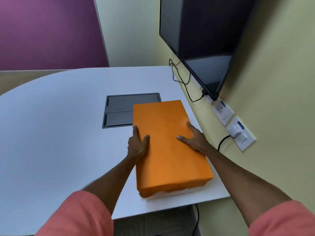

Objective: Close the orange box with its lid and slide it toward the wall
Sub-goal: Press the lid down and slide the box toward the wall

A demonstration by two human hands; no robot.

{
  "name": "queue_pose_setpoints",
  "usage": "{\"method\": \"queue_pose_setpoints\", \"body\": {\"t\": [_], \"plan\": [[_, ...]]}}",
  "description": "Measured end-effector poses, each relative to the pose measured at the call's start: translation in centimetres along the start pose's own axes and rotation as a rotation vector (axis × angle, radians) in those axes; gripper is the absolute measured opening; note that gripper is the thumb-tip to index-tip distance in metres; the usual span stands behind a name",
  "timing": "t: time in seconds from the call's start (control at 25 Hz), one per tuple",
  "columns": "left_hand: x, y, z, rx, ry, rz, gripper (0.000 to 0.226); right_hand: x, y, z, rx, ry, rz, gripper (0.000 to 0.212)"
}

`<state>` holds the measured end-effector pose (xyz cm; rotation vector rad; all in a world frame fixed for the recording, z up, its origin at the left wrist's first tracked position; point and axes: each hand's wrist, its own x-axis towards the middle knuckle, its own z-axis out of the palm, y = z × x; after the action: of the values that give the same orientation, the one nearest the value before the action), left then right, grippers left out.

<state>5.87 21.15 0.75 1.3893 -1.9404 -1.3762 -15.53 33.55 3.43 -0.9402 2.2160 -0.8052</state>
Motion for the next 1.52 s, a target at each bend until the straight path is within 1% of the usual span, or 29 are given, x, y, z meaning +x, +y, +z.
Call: {"method": "queue_pose_setpoints", "body": {"t": [0.24,0.48,0.8,0.92,1.04,1.16,1.28,1.44,1.52], "plan": [[-1.0,2.0,5.6,0.022,-0.045,-0.001,0.081,-0.3,4.8,-3.8,0.011,0.023,-0.004,0.094],[-1.6,2.8,9.4,0.034,-0.059,-0.005,0.080,0.0,8.1,-6.1,0.020,0.015,0.025,0.098],[-2.1,3.3,11.9,0.011,-0.074,-0.035,0.082,0.3,10.6,-7.4,0.044,0.011,0.027,0.098],[-2.4,3.3,12.7,0.014,-0.067,-0.042,0.089,0.4,11.2,-7.7,0.056,-0.007,0.019,0.098],[-2.3,3.2,12.9,0.035,-0.069,-0.053,0.085,0.5,11.4,-7.7,0.059,-0.019,0.011,0.098],[-2.0,3.0,13.0,0.063,-0.080,-0.055,0.082,0.6,11.3,-7.7,0.011,-0.021,0.005,0.098],[-1.8,3.0,12.9,0.101,-0.115,-0.066,0.082,0.8,10.7,-7.8,-0.099,0.018,0.001,0.102],[-1.3,3.0,12.5,0.156,-0.146,-0.081,0.083,1.5,9.1,-8.4,-0.208,-0.051,0.079,0.107],[-1.0,3.3,12.0,0.192,-0.157,-0.098,0.084,1.9,7.9,-8.6,-0.271,-0.062,0.121,0.102]]}}
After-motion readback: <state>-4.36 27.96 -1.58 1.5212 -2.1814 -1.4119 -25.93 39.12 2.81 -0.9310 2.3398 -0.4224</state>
